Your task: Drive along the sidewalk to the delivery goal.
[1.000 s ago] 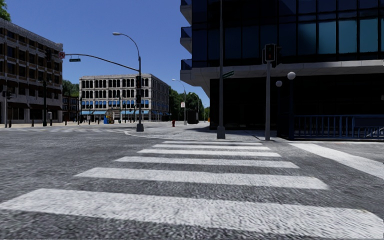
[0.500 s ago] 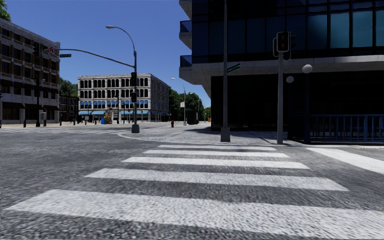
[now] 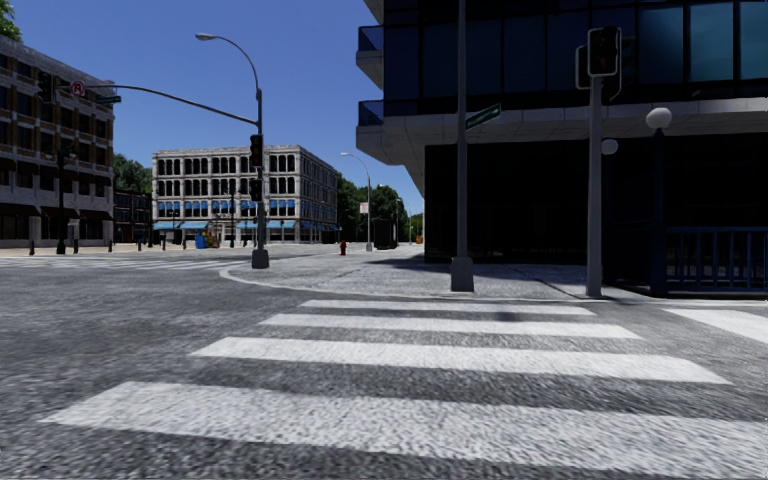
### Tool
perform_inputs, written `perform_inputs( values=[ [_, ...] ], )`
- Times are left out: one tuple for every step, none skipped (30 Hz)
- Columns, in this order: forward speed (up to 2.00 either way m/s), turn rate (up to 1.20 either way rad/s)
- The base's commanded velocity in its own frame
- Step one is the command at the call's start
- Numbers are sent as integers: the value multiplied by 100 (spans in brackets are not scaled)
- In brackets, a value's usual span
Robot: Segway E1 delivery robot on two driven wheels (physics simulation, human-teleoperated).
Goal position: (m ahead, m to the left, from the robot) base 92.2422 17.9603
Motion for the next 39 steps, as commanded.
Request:
perform_inputs(
  values=[
    [200, 0],
    [200, 0],
    [200, 0],
    [200, 0],
    [200, 0],
    [200, 0],
    [200, 0],
    [200, 0],
    [200, 0],
    [200, 0],
    [200, 0],
    [200, 0],
    [200, 0],
    [200, 0],
    [200, 0],
    [200, 0],
    [200, 0],
    [200, 0],
    [200, 0],
    [200, 0],
    [200, 0],
    [200, 0],
    [200, 0],
    [200, 0],
    [200, 0],
    [200, 0],
    [200, 0],
    [200, 0],
    [200, 0],
    [200, 0],
    [200, 0],
    [200, 0],
    [200, 0],
    [200, 0],
    [200, 0],
    [200, 0],
    [200, 0],
    [200, 0],
    [200, 0]
  ],
)
